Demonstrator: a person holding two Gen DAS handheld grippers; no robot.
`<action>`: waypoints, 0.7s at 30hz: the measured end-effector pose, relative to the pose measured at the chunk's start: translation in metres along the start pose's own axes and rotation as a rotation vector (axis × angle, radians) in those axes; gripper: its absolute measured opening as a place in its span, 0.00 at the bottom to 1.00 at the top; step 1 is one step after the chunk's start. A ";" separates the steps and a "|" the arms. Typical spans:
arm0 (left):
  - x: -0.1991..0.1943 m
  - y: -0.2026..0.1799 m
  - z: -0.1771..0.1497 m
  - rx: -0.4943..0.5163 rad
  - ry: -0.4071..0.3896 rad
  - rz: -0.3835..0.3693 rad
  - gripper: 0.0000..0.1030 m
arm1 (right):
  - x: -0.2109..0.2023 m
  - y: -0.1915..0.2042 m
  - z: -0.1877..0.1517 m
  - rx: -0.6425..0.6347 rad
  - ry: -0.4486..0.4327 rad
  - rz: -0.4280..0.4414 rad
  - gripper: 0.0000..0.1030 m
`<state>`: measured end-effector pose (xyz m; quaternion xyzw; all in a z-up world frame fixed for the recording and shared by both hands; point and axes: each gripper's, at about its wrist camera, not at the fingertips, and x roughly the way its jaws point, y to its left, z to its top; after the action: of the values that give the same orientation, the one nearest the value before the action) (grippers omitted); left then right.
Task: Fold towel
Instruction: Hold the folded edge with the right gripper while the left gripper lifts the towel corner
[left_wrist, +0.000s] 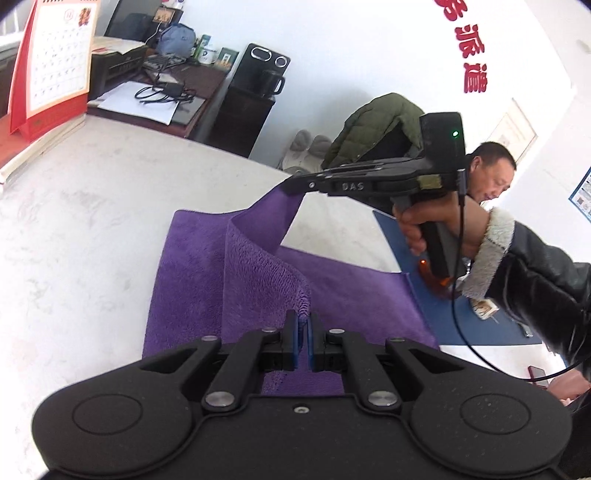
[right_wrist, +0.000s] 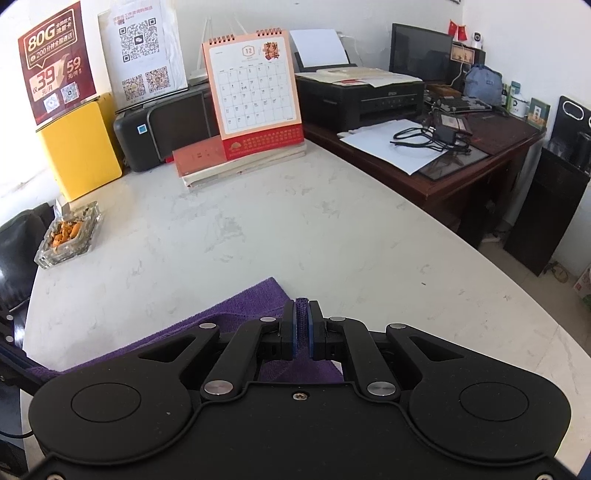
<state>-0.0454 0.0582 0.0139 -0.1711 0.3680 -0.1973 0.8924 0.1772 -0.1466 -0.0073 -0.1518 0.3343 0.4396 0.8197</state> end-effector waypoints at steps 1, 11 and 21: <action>0.000 -0.003 0.001 0.001 -0.002 -0.009 0.04 | -0.002 0.000 0.000 -0.002 -0.004 -0.004 0.05; 0.006 -0.038 0.014 0.055 -0.011 -0.126 0.04 | -0.036 -0.009 -0.004 0.007 -0.044 -0.048 0.05; 0.030 -0.061 0.022 0.118 0.054 -0.233 0.04 | -0.076 -0.029 -0.028 0.060 -0.063 -0.097 0.05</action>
<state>-0.0240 -0.0049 0.0381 -0.1543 0.3573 -0.3256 0.8617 0.1597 -0.2253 0.0223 -0.1293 0.3137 0.3938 0.8543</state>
